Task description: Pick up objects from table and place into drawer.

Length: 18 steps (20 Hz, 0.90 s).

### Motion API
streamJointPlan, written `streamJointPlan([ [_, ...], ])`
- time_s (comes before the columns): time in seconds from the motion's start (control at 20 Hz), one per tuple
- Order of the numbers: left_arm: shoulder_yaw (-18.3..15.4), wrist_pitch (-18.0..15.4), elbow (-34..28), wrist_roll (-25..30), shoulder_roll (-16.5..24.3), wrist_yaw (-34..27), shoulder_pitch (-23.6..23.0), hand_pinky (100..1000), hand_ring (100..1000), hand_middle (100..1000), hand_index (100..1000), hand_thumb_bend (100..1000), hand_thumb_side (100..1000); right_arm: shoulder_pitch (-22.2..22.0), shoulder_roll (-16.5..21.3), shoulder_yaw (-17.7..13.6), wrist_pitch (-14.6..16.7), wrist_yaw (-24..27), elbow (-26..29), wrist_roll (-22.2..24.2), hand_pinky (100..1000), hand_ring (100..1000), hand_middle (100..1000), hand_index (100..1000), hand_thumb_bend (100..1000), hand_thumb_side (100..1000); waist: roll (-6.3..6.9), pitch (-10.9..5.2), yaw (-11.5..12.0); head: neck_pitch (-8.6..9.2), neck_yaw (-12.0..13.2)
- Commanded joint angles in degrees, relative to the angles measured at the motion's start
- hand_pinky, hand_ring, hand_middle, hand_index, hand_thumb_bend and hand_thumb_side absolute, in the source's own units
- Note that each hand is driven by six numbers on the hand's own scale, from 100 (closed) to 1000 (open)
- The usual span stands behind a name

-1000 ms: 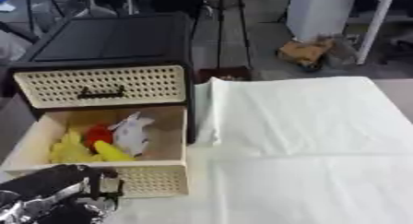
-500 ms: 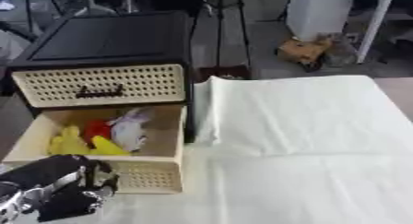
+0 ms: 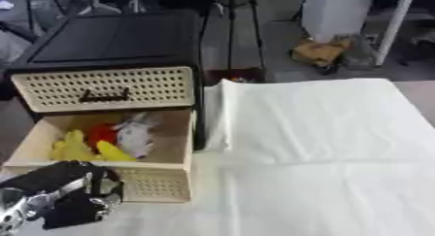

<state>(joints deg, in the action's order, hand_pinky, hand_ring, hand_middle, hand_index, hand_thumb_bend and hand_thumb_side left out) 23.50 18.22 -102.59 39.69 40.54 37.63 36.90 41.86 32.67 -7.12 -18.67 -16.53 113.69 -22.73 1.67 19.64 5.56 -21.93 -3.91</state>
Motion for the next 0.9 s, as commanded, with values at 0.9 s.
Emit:
streamJointPlan([
  [0.9,1.1,-2.61,-0.57,0.17,-0.2,-0.66,2.46,206,392,924,1000,100,1000,1.2,0.67,-0.57,0.06,-0.26,0.9,0.01,423,500,452,625,100,872,0.18,-0.33,-0.38,1.53,0.02],
])
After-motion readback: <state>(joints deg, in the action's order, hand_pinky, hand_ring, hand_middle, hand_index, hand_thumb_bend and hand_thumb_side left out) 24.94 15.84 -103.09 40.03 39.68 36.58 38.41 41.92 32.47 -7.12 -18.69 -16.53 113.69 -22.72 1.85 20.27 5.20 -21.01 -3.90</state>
